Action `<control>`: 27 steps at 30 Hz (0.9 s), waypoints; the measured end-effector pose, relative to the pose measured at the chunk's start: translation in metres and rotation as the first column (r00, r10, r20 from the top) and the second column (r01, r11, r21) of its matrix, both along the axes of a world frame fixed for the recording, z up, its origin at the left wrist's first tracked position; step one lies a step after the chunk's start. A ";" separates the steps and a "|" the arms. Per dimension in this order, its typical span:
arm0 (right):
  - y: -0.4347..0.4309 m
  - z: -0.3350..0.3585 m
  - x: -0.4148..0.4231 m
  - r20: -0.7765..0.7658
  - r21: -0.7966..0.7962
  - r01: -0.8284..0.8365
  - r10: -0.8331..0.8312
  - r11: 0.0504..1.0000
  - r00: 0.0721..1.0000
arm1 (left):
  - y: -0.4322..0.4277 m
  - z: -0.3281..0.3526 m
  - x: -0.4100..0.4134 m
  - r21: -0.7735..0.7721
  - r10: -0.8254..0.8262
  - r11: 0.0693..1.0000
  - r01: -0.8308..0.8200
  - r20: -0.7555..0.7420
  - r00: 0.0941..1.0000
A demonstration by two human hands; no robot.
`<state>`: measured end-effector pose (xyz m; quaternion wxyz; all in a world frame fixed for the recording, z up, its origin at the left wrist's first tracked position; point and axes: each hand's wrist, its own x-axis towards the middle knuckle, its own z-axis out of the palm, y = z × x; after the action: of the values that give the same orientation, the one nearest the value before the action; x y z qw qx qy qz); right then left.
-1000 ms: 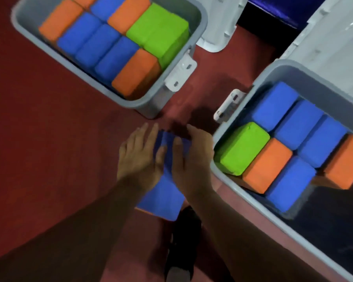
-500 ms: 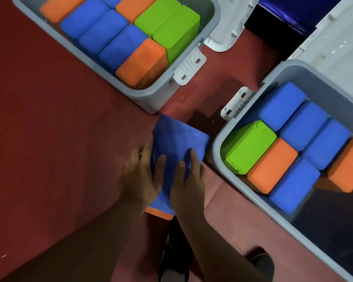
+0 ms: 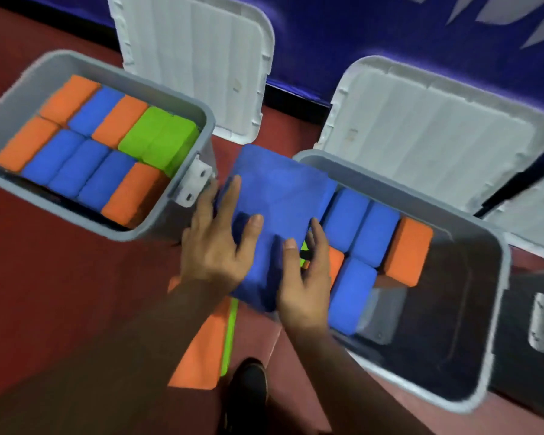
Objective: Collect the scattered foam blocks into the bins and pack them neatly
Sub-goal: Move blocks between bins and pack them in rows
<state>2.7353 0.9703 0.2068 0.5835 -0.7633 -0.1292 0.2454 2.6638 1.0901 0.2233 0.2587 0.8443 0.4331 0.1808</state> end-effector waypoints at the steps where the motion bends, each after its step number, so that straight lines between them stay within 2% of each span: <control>1: -0.012 0.007 0.020 -0.010 0.020 0.023 -0.023 1.000 1.000 | -0.008 0.005 0.021 -0.039 -0.027 0.999 0.027 -0.015 1.000; 4: -0.056 0.032 0.080 -0.096 0.091 0.070 -0.061 0.993 0.993 | -0.049 0.018 0.085 -0.289 -0.139 0.951 0.112 -0.075 0.988; 7: -0.119 0.051 0.127 -0.027 0.036 0.171 -0.170 0.985 0.985 | -0.103 0.031 0.134 -0.475 -0.280 0.852 0.222 -0.056 0.958; 9: -0.160 0.065 0.146 0.004 -0.021 0.306 -0.306 0.952 0.952 | -0.143 0.040 0.156 -0.546 -0.412 0.777 0.312 -0.066 0.909; 12: -0.206 0.090 0.158 0.017 -0.120 0.521 -0.523 0.845 0.852 | -0.196 0.050 0.176 -0.632 -0.575 0.661 0.404 -0.082 0.814; 15: -0.237 0.103 0.163 -0.005 -0.229 0.626 -0.645 0.745 0.764 | -0.233 0.051 0.183 -0.734 -0.622 0.546 0.405 -0.031 0.783; 18: -0.259 0.101 0.160 -0.060 -0.252 0.672 -0.704 0.696 0.707 | -0.257 0.047 0.182 -0.796 -0.623 0.478 0.371 -0.010 0.782; 22: -0.256 0.079 0.140 -0.086 -0.323 0.561 -0.614 0.762 0.784 | -0.283 0.041 0.171 -0.832 -0.536 0.517 0.200 -0.133 0.834; 27: -0.244 0.052 0.139 -0.236 -0.386 0.220 -0.326 0.896 0.915 | -0.282 0.031 0.166 -0.726 -0.378 0.669 0.158 -0.150 0.914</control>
<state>2.8747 0.7263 0.2591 0.4793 -0.8203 0.1149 0.2901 2.8300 0.8081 0.2546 0.5169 0.7541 0.3713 -0.1621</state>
